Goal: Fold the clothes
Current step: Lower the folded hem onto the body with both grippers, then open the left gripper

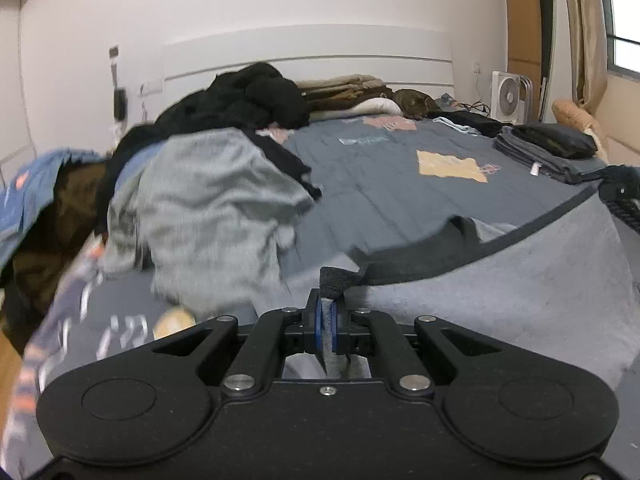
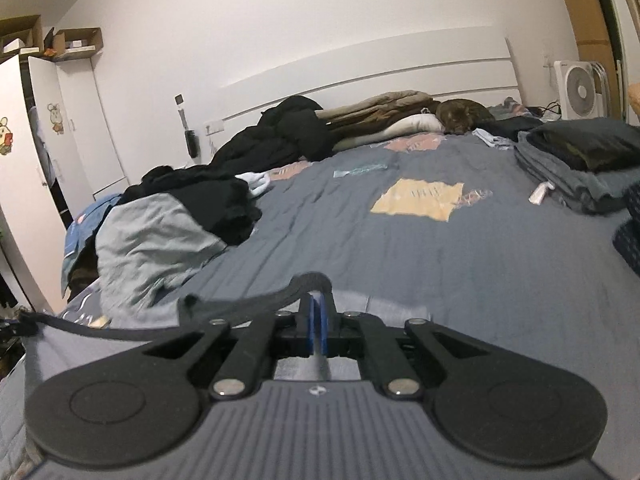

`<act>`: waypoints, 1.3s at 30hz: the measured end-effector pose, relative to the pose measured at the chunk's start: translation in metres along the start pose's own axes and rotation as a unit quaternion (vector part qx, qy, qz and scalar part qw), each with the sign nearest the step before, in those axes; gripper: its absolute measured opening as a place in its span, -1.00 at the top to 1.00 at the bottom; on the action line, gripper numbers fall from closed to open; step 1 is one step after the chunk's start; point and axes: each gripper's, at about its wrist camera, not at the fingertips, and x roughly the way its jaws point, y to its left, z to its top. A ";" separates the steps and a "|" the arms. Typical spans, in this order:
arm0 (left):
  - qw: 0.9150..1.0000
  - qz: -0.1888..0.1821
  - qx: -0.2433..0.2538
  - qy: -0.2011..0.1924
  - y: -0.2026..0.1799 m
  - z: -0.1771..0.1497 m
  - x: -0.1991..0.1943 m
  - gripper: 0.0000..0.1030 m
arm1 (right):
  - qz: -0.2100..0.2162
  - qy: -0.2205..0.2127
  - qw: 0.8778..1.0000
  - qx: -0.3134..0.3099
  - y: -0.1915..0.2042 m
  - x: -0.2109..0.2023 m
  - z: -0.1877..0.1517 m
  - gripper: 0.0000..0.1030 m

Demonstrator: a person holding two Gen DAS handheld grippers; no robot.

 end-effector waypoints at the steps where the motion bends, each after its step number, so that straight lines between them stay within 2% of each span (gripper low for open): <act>1: 1.000 0.001 0.008 0.002 0.002 0.007 0.011 0.91 | -0.001 0.000 1.000 -0.002 -0.002 0.009 0.006 1.00; 4: 0.999 0.008 0.034 0.016 0.003 0.022 0.050 0.91 | -0.004 0.005 1.000 -0.007 -0.009 0.039 0.020 1.00; 8: 0.998 -0.001 0.053 0.042 -0.001 0.014 0.083 0.91 | 0.020 0.073 0.997 -0.019 -0.013 0.083 0.017 0.99; 12: 0.998 -0.014 0.048 0.047 0.001 -0.007 0.083 0.91 | 0.024 0.127 0.991 -0.031 -0.019 0.097 0.000 0.91; 17: 0.998 -0.016 0.031 0.048 0.008 -0.016 0.079 0.91 | 0.027 0.175 0.984 -0.018 -0.025 0.104 -0.019 0.87; 18: 0.998 -0.016 0.029 0.048 0.009 -0.016 0.079 0.91 | 0.024 0.177 0.983 -0.029 -0.022 0.104 -0.021 0.80; 20: 0.998 -0.015 0.025 0.049 0.010 -0.016 0.080 0.91 | 0.016 0.182 0.982 -0.049 -0.016 0.105 -0.026 0.52; 21: 0.998 -0.015 0.024 0.049 0.011 -0.016 0.080 0.91 | 0.010 0.184 0.981 -0.054 -0.016 0.107 -0.027 0.28; 22: 0.998 -0.015 0.022 0.049 0.011 -0.017 0.080 0.91 | 0.007 0.188 0.981 -0.053 -0.015 0.110 -0.028 0.22; 26: 0.998 -0.012 0.013 0.054 0.012 -0.023 0.083 0.91 | 0.006 0.198 0.979 -0.053 -0.014 0.118 -0.035 0.29; 27: 0.998 -0.011 0.011 0.057 0.013 -0.025 0.083 0.91 | 0.002 0.198 0.979 -0.056 -0.013 0.119 -0.037 0.60; 28: 0.998 -0.010 0.010 0.059 0.013 -0.027 0.084 0.91 | -0.001 0.197 0.979 -0.058 -0.013 0.119 -0.038 0.82; 30: 0.998 -0.010 0.007 0.059 0.014 -0.029 0.082 0.91 | -0.003 0.187 0.981 -0.055 -0.012 0.115 -0.039 0.94; 33: 0.999 -0.008 0.001 0.046 0.016 -0.024 0.074 0.91 | 0.004 0.159 0.986 -0.055 -0.010 0.100 -0.031 0.97; 39: 1.000 -0.006 0.008 0.021 0.015 0.000 0.067 0.94 | 0.019 0.087 0.994 -0.060 0.007 0.078 0.012 0.97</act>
